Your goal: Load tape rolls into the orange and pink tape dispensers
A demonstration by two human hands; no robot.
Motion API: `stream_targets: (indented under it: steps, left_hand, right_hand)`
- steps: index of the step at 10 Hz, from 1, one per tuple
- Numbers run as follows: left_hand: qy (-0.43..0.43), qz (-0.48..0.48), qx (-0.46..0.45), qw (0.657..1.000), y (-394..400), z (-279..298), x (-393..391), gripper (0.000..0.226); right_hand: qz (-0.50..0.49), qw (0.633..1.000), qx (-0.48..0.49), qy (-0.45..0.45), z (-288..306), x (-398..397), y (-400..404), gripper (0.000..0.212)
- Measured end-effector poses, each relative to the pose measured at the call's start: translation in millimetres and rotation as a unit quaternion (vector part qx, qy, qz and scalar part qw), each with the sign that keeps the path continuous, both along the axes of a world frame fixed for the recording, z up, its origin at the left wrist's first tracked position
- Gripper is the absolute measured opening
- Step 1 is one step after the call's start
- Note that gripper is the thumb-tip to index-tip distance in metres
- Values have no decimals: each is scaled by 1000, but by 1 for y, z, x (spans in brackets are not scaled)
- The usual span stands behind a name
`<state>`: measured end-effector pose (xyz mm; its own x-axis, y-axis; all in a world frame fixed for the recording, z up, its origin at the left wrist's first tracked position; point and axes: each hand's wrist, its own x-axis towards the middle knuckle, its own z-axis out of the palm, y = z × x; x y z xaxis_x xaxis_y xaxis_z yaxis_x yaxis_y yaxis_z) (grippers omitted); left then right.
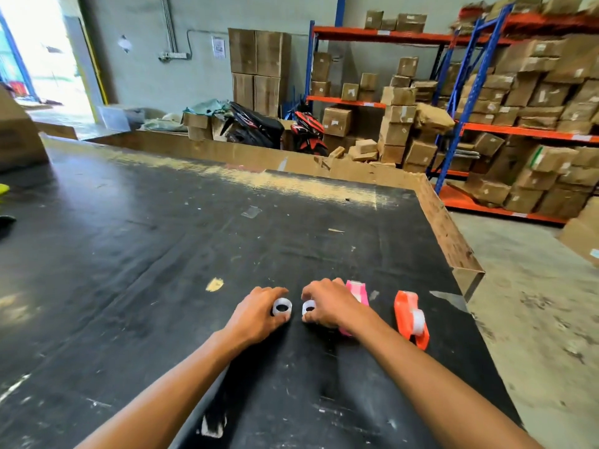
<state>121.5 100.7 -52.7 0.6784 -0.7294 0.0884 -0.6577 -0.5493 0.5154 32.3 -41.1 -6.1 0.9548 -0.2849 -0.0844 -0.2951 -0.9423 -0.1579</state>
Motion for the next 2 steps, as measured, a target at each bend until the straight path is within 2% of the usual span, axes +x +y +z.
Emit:
stream_targets:
  steps: [2]
  left_hand:
    - [-29, -11, -11, 999, 14, 11, 1, 60]
  right_hand:
    - [-28, 999, -6, -29, 10, -13, -1, 36]
